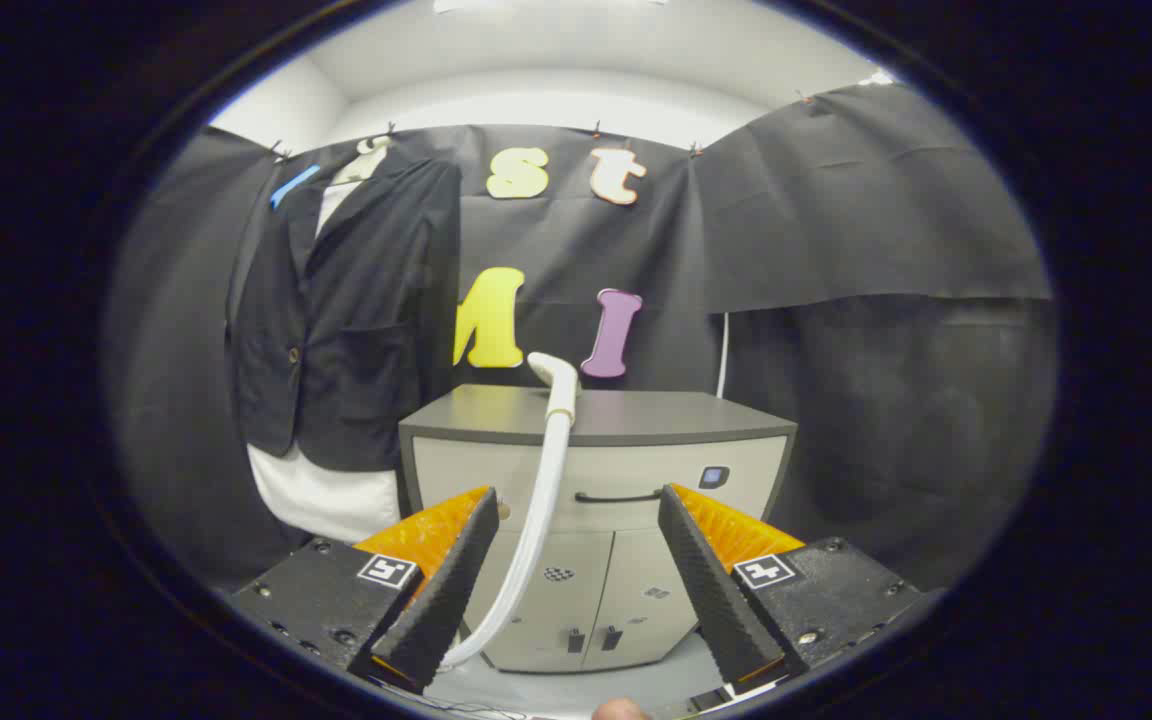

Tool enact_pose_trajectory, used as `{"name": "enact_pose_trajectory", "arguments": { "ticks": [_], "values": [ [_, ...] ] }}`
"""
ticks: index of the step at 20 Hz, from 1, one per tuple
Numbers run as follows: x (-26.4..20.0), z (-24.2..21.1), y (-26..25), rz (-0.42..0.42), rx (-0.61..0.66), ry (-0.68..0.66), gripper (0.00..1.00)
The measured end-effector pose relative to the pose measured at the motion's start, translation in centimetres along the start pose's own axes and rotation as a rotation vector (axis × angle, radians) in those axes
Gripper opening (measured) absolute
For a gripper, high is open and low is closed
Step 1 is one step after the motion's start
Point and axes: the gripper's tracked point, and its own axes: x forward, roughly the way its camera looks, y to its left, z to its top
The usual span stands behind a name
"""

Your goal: Iron the clothes twice with a garment steamer, once on the left side and once on the right side.

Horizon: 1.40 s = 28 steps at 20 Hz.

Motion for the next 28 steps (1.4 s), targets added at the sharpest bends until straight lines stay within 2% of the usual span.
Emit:
{"name": "enact_pose_trajectory", "arguments": {
  "ticks": [4,9,13,22,28],
  "values": [
    [-0.8,0.8,-0.1,0.053,0.021,-0.023,1.00],
    [-1.3,2.9,-0.5,0.055,0.004,-0.102,1.00],
    [-1.2,3.7,-0.3,0.075,0.024,-0.107,1.00],
    [-0.4,4.6,1.1,0.051,0.026,-0.084,1.00],
    [1.3,6.3,1.5,-0.020,0.054,-0.039,1.00]
  ]
}}
